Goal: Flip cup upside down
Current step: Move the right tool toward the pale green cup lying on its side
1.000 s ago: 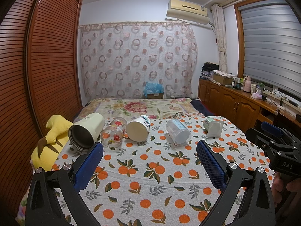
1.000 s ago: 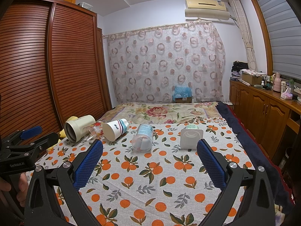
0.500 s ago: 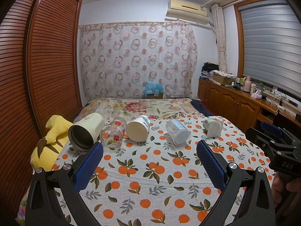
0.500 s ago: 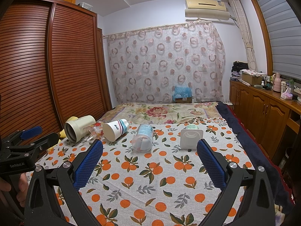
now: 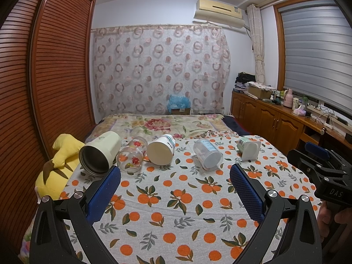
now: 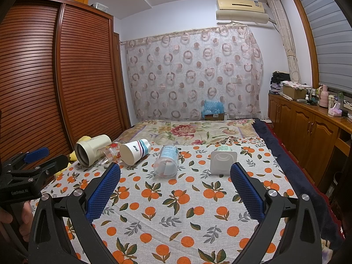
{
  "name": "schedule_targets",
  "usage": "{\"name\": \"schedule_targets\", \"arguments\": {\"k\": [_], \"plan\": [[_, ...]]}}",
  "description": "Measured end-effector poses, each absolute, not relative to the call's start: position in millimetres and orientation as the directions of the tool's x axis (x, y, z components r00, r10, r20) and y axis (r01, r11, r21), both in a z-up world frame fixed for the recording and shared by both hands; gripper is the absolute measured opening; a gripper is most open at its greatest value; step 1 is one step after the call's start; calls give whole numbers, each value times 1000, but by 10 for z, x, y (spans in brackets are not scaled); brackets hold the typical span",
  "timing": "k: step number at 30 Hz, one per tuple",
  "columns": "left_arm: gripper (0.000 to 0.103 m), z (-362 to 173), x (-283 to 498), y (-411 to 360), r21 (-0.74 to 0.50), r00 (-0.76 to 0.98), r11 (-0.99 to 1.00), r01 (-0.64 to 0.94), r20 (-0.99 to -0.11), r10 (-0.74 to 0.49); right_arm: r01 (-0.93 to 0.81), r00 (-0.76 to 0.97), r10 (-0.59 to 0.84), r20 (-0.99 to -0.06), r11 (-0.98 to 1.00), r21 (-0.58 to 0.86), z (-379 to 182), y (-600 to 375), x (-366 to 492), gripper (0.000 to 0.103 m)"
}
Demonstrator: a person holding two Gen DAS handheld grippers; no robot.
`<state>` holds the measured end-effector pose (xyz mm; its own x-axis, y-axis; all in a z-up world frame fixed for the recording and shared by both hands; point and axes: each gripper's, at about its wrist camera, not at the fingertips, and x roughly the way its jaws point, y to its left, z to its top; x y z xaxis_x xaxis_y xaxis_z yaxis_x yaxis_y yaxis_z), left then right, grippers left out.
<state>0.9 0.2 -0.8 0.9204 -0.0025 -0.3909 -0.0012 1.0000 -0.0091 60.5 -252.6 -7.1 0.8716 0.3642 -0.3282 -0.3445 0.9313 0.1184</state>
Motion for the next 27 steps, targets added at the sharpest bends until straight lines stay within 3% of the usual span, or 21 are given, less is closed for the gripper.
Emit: {"name": "schedule_targets", "arguments": {"k": [9, 27], "plan": [[95, -199, 405, 15, -4, 877, 999, 49, -478, -45, -350, 849, 355, -391, 933, 85, -204, -2471, 904, 100], [95, -466, 1244, -224, 17, 783, 970, 244, -594, -187, -336, 712, 303, -633, 939, 72, -391, -2790, 2436, 76]]}}
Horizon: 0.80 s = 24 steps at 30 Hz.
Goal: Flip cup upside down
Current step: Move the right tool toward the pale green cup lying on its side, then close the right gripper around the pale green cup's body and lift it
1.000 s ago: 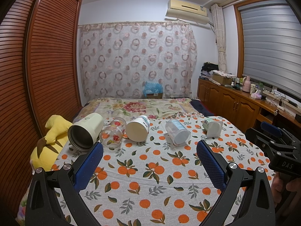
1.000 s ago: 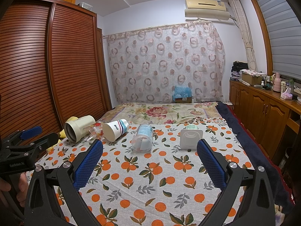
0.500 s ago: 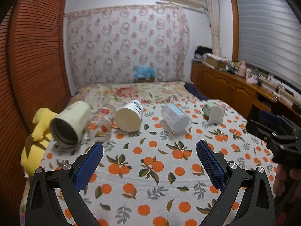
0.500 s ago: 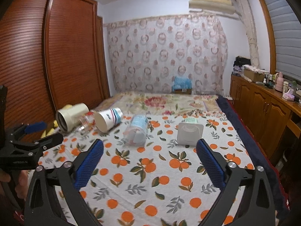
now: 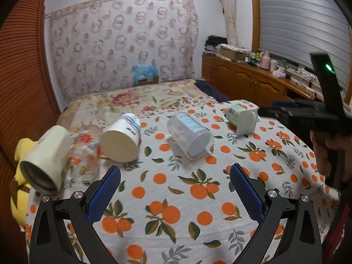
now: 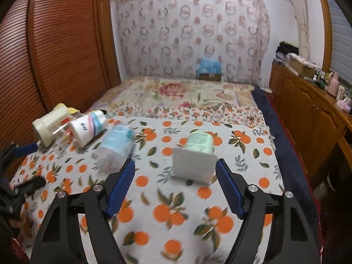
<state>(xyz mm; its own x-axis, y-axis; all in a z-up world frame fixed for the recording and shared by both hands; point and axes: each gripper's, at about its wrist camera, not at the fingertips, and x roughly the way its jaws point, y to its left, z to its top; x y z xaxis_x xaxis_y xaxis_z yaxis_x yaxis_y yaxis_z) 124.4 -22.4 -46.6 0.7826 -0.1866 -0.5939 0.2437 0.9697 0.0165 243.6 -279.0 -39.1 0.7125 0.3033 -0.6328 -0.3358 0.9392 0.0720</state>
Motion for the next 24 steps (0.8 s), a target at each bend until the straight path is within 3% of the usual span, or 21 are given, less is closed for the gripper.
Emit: {"name": "schedule_targets", "arguments": {"k": [13, 22, 24], "plan": [[95, -569, 1690, -308, -29, 696, 950, 310, -674, -247, -298, 481, 286, -829, 942, 152, -620, -2788, 3581, 66], [95, -607, 1750, -279, -62, 659, 940, 335, -697, -281, -269, 336, 265, -904, 947, 177, -880, -2692, 3857, 65], [95, -617, 1756, -260, -72, 653, 939, 335, -701, -287, -263, 307, 256, -916, 948, 177, -931, -2673, 3881, 56]]}}
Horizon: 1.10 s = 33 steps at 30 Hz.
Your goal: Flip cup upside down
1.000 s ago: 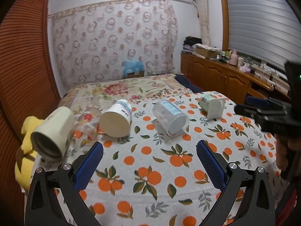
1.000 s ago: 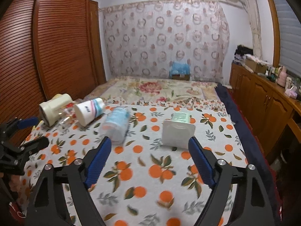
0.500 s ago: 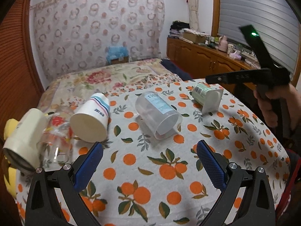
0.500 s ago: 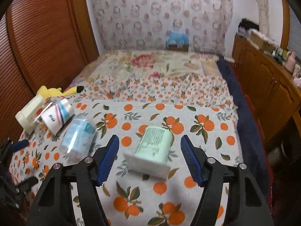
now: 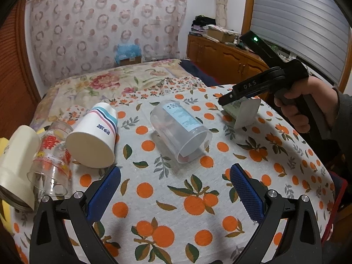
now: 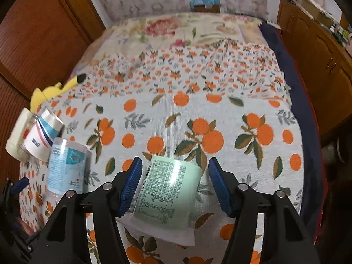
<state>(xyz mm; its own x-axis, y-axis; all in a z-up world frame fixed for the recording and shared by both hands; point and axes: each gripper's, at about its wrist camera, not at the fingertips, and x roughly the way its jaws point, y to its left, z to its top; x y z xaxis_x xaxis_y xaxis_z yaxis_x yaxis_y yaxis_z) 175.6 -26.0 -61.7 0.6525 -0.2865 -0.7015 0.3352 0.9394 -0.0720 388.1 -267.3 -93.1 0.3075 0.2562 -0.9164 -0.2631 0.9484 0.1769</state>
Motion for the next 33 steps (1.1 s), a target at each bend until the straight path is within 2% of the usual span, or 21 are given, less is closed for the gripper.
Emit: {"name": "schedule_targets", "arguments": {"k": [9, 18, 33], "plan": [[95, -586, 1674, -135, -82, 670, 945, 315, -686, -283, -283, 319, 272, -908, 942, 183, -804, -2663, 3713, 52], [95, -524, 1345, 35, -73, 713, 960, 271, -654, -252, -407, 335, 371, -866, 886, 222, -527, -2345, 2978, 52], [95, -560, 670, 511, -60, 764, 983, 173, -622, -172, -528, 253, 464, -849, 802, 281, -766, -1629, 1820, 52]]}}
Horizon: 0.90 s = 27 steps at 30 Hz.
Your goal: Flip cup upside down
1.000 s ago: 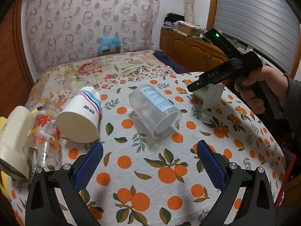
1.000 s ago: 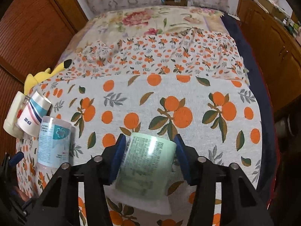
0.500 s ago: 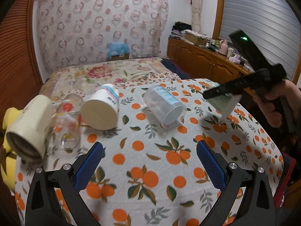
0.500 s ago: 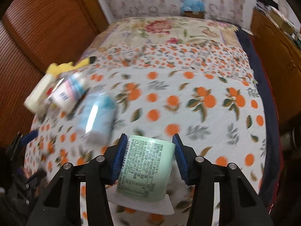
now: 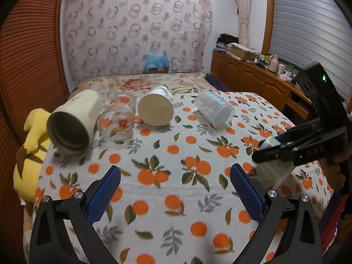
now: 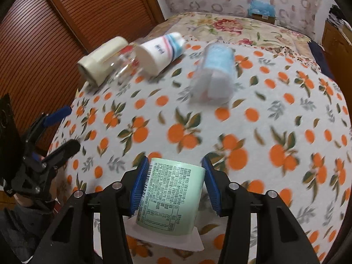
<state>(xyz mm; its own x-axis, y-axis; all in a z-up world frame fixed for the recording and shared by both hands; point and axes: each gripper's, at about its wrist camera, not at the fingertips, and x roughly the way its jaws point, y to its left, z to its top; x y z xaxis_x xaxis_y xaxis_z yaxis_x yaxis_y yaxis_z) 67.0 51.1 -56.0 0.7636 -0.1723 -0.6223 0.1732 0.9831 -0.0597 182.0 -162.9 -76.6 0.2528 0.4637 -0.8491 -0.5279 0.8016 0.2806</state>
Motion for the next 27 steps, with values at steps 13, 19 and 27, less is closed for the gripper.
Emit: {"name": "schedule_targets", "arguments": {"k": [13, 19, 27], "plan": [[95, -452, 505, 540, -53, 775, 985, 165, -610, -163, -519, 378, 469, -798, 821, 237, -625, -1725, 1676, 62], [95, -394, 596, 371, -50, 762, 981, 190, -623, -179, -495, 541, 461, -704, 851, 178, -481, -2078, 1412, 64], [91, -399, 825, -16, -90, 704, 968, 236, -670, -234, -417, 699, 396, -596, 902, 111, -584, -2522, 1057, 89]]}}
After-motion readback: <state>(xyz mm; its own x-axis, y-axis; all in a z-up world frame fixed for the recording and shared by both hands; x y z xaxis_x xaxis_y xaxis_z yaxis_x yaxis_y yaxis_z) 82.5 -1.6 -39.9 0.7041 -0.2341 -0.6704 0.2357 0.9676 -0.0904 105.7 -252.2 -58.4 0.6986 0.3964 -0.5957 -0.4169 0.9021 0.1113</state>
